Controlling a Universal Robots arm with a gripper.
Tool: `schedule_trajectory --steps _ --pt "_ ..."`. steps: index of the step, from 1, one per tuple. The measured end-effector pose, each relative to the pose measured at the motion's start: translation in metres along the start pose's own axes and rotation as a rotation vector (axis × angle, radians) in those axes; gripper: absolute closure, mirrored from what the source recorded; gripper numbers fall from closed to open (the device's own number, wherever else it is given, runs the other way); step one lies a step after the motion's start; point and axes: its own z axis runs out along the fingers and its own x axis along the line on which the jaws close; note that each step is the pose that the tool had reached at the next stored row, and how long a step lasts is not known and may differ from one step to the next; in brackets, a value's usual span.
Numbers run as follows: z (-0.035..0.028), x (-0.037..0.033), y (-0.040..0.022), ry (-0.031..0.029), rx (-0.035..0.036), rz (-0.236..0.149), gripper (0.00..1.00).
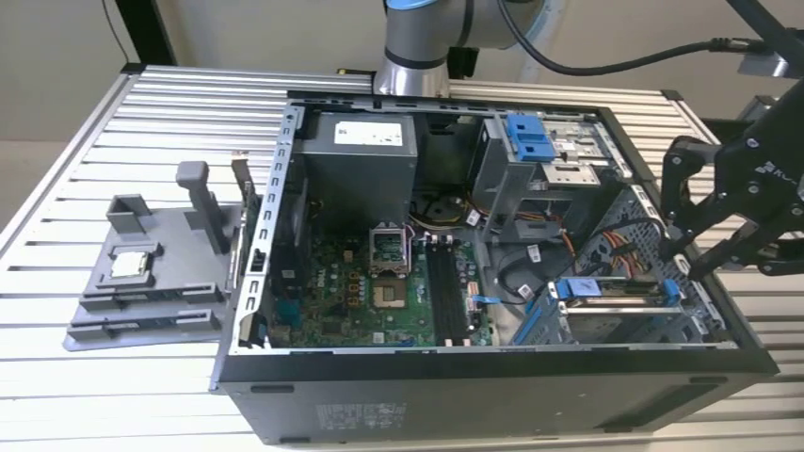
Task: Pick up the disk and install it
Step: 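Insert the second disk wire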
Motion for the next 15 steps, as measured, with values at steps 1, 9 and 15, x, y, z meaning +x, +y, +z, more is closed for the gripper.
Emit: schedule_trajectory --steps 1,9,15 --pt "0.0011 -0.0006 0.0006 0.0023 0.0019 -0.006 0.00" --pt "0.0083 -0.0151 0.0033 0.0339 0.0154 -0.016 0.00" --pt "0.0128 -0.0249 -0.0018 0.0796 0.0388 -0.021 0.00"
